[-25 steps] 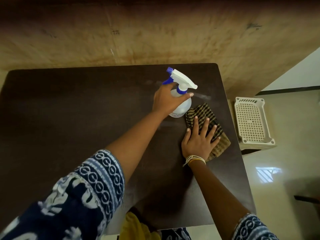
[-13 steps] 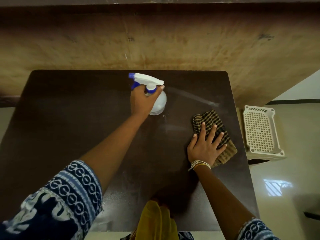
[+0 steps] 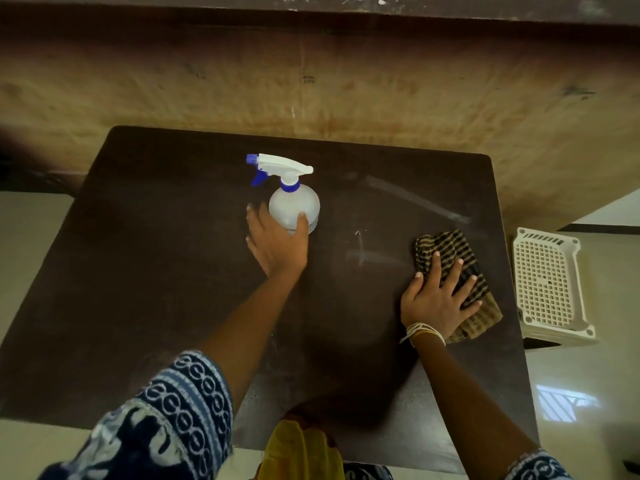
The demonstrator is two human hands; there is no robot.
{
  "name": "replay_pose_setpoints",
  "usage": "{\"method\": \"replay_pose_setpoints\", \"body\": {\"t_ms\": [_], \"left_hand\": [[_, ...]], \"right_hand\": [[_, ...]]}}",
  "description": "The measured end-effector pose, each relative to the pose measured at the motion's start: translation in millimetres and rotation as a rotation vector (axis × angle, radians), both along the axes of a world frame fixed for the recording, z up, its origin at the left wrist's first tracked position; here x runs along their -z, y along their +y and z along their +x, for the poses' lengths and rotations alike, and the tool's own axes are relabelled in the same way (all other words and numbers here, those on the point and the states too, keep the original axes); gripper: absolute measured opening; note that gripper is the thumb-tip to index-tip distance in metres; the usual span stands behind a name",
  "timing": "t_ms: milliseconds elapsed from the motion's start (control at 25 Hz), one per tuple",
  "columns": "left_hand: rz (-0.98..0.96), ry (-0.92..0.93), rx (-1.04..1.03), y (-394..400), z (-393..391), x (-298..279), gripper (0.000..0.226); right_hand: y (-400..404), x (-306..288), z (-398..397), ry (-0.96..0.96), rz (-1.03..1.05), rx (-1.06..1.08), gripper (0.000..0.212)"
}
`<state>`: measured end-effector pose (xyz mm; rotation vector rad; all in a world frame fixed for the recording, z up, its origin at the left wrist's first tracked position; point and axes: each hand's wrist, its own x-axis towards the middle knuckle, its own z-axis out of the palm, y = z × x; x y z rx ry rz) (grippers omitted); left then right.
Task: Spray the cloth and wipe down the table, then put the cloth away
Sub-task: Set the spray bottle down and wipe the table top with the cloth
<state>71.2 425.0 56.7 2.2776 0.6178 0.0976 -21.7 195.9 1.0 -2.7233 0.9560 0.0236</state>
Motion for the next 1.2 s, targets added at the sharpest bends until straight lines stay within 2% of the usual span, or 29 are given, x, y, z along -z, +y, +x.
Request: {"method": "replay_pose_setpoints", "body": {"t_ms": [40, 120, 200, 320, 400, 480, 600, 720, 800, 960, 1000, 1080, 1200], "left_hand": [[0.070, 0.059, -0.013, -7, -21, 12, 0.076], [0.288, 0.140, 0.152, -17, -58, 37, 0.075], [0.480, 0.165, 0.312, -17, -74, 54, 0.075], [0.548, 0.160, 0.358, -17, -74, 55, 0.070], [0.575, 0.108, 0.417, -20, -77, 56, 0.063], [0.578, 0.072, 0.500, -21, -76, 56, 0.059], [0.591, 0.074, 0.639, -20, -70, 53, 0.058], [0.568, 0.071, 0.694, -28, -59, 53, 0.060], [0.561, 0.073, 0.675, -37, -55, 52, 0.060], [0.549, 0.055, 0.643, -49, -47, 52, 0.061], [0.542, 0.054, 0.631, -53, -44, 52, 0.061], [0.515, 0.053, 0.591, -68, -36, 51, 0.060], [0.489, 0.091, 0.515, -88, -28, 50, 0.059]], "right_hand": [[9, -2, 6, -0.011, 0.047, 0.071, 0.055], [37, -7, 19, -0.033, 0.088, 0.123, 0.055], [69, -4, 20, -0.061, 0.041, -0.140, 0.054], [76, 4, 22, -0.061, -0.014, -0.685, 0.051], [40, 3, 52, -0.079, -0.054, -0.835, 0.049], [-10, 2, 91, -0.066, -0.092, -0.743, 0.050], [-85, -2, 125, 0.016, -0.031, -0.369, 0.052], [-89, -6, 137, 0.076, 0.045, -0.110, 0.054], [-47, -8, 141, 0.074, -0.004, -0.195, 0.055], [42, -3, 136, 0.061, -0.053, -0.955, 0.051], [39, -4, 143, 0.066, -0.065, -1.061, 0.050], [5, -5, 175, 0.017, -0.084, -1.033, 0.050], [-81, -8, 208, 0.052, -0.021, -0.563, 0.052]]}}
